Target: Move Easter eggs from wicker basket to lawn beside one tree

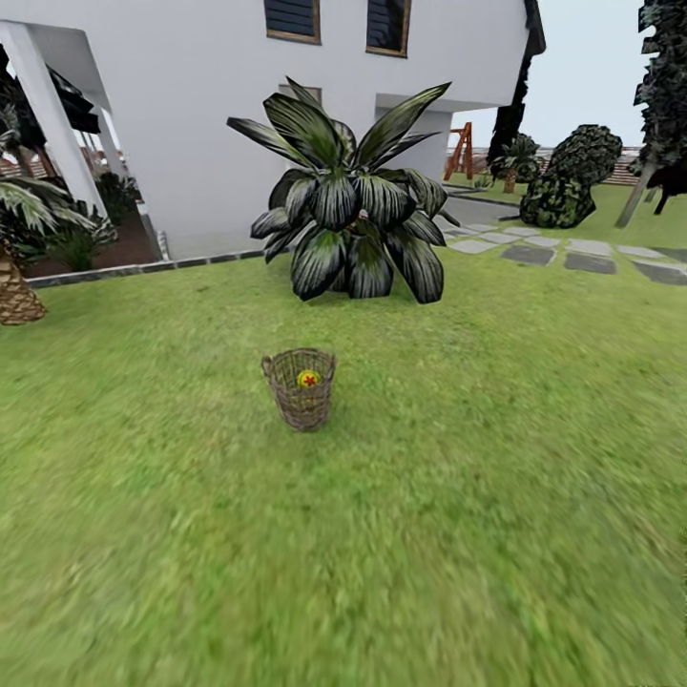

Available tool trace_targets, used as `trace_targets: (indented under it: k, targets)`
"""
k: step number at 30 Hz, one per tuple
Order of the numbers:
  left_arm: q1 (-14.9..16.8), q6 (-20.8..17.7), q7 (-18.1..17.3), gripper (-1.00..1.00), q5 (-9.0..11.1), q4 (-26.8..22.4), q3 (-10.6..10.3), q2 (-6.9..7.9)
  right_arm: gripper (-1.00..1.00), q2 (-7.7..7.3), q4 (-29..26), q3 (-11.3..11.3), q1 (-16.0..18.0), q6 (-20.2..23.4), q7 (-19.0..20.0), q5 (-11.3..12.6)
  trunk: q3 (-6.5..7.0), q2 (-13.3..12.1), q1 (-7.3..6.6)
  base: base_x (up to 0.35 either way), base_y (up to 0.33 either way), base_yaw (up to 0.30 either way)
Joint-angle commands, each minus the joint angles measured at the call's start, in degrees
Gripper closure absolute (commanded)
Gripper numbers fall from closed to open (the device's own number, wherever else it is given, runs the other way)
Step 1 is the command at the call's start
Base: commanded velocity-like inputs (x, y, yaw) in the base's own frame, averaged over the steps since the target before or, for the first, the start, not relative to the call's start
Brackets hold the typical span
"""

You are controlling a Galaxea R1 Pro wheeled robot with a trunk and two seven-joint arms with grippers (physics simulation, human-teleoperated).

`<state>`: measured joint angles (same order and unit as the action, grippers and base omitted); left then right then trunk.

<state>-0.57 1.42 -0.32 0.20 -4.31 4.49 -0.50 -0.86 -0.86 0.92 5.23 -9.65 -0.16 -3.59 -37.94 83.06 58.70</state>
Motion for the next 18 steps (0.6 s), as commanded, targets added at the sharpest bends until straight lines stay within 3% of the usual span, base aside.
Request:
trace_targets:
  k: [1,18]
  targets:
    - [0.0,0.0,0.0,-1.0,0.0,-0.1,0.4,-0.03,-1.0,-0.01,0.1,0.0,0.0,-0.2,0.0,-0.4,-0.04,0.0,0.03,0.299,0.21,-0.285]
    - [0.0,0.1,0.0,-1.0,0.0,-0.1,0.4,-0.03,-1.0,0.12,0.1,0.0,0.0,-0.2,0.0,-0.4,-0.04,0.0,0.03,0.299,0.211,-0.285]
